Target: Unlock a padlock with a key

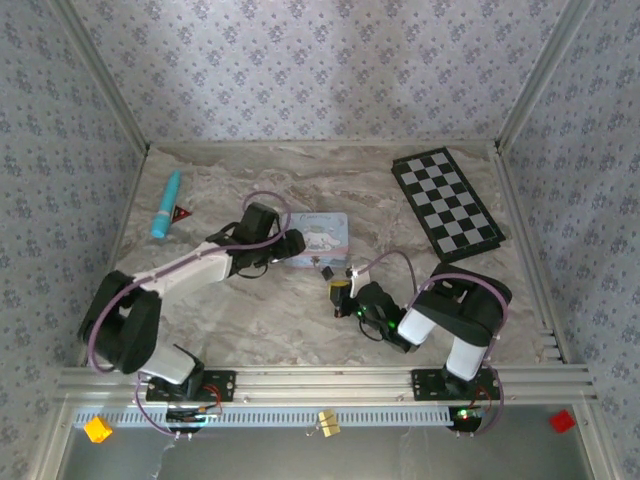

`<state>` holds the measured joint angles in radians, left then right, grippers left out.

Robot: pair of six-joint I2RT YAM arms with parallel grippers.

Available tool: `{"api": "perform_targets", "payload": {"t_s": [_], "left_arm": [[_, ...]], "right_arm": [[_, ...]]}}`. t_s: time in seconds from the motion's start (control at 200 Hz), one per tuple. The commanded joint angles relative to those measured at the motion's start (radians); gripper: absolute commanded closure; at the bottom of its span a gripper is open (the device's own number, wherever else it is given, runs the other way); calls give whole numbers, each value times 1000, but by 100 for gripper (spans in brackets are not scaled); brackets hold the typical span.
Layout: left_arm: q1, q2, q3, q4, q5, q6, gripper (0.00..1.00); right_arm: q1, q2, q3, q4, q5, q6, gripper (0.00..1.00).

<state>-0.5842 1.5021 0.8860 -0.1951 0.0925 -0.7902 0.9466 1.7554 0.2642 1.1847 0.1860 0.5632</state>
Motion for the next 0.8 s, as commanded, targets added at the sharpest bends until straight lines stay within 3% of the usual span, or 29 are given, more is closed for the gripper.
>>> {"api": "perform_targets", "payload": {"t_s": [0.0, 0.395, 0.795], "left_arm": [[5, 37, 31, 82, 77, 44, 14], [-40, 154, 44, 104, 97, 2, 16], [-82, 166, 48, 87, 52, -22, 16]], "right_arm": [[-1, -8, -10, -9, 26, 27, 100], [-76, -3, -8, -58, -42, 88, 98], [-191, 23, -2, -94, -236, 182, 76]]}}
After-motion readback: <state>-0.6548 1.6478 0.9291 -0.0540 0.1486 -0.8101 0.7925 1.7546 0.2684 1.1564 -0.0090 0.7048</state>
